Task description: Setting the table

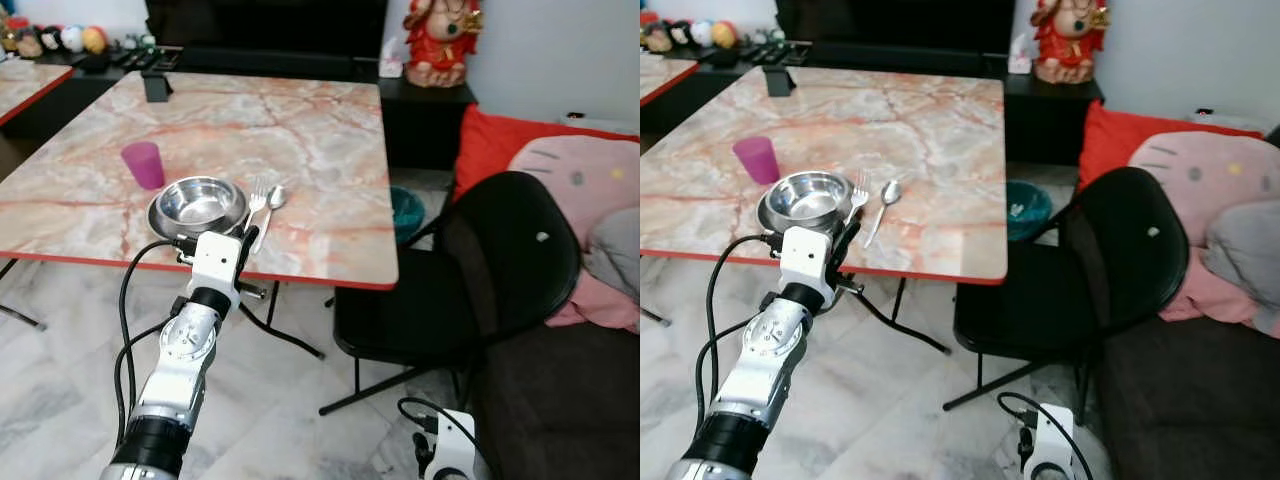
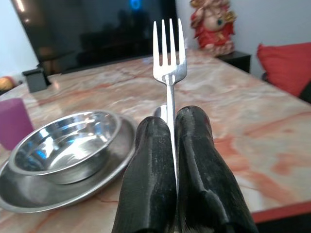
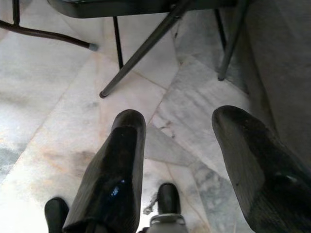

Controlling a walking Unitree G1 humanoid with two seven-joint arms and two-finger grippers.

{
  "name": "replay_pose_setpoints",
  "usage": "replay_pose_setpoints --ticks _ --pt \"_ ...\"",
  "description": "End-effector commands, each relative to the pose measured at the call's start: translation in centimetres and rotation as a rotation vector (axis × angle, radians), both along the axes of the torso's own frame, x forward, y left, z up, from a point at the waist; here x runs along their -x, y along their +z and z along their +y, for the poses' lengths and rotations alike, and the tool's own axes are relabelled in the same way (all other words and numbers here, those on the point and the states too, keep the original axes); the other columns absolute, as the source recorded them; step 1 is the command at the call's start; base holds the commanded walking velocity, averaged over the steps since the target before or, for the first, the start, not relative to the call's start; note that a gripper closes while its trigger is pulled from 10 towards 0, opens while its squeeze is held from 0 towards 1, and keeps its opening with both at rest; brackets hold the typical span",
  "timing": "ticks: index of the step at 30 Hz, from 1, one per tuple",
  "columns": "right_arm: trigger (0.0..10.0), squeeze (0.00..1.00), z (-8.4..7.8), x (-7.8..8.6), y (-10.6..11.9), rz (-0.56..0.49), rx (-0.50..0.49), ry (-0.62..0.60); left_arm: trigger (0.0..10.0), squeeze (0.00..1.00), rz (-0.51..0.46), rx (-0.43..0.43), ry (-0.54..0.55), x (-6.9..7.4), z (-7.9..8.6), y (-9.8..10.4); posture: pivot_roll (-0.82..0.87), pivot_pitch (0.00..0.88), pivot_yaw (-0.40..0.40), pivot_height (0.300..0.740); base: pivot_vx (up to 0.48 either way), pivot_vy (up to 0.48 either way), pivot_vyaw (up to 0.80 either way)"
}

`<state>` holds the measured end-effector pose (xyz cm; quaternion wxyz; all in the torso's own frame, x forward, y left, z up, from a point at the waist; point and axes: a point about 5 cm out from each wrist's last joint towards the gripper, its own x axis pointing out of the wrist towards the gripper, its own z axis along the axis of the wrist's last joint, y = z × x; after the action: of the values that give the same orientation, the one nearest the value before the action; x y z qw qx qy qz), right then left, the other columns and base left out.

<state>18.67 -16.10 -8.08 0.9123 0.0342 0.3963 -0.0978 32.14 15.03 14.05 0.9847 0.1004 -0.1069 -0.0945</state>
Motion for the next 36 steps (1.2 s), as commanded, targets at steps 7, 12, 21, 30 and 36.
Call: replay_pose_setpoints --ticks 7,12,21,30,36 --pt "10.0 0.00 0.5 -0.3 0.1 0.006 0.008 0.008 10.0 0.00 -0.011 0.013 -0.008 -0.1 -0.3 0.4 0.01 0.000 -0.039 0.740 0.326 0.000 0.00" --pt "10.0 0.00 0.0 -0.1 0.0 0.008 0.012 0.003 10.0 0.00 -0.010 0.013 -0.013 -0.2 -0.3 0.4 0.01 0.000 -0.039 0.740 0.326 0.000 0.00" --pt "10.0 0.00 -0.1 -0.1 0.0 0.010 0.014 0.007 10.0 0.00 0.009 0.022 -0.061 -0.2 -0.9 0.3 0.02 0.000 -0.042 0.740 0.325 0.000 0.00" --pt "10.0 0.00 -0.2 0.0 0.0 0.016 0.005 0.002 10.0 0.00 0.101 0.093 -0.163 0.0 -2.0 -0.6 0.01 0.000 -0.041 0.740 0.205 0.000 0.00" --pt "10.0 0.00 -0.2 0.1 -0.1 0.022 0.005 0.007 10.0 0.00 0.149 0.109 -0.178 0.1 -1.9 -1.1 0.02 0.000 -0.041 0.740 0.000 0.000 -0.79"
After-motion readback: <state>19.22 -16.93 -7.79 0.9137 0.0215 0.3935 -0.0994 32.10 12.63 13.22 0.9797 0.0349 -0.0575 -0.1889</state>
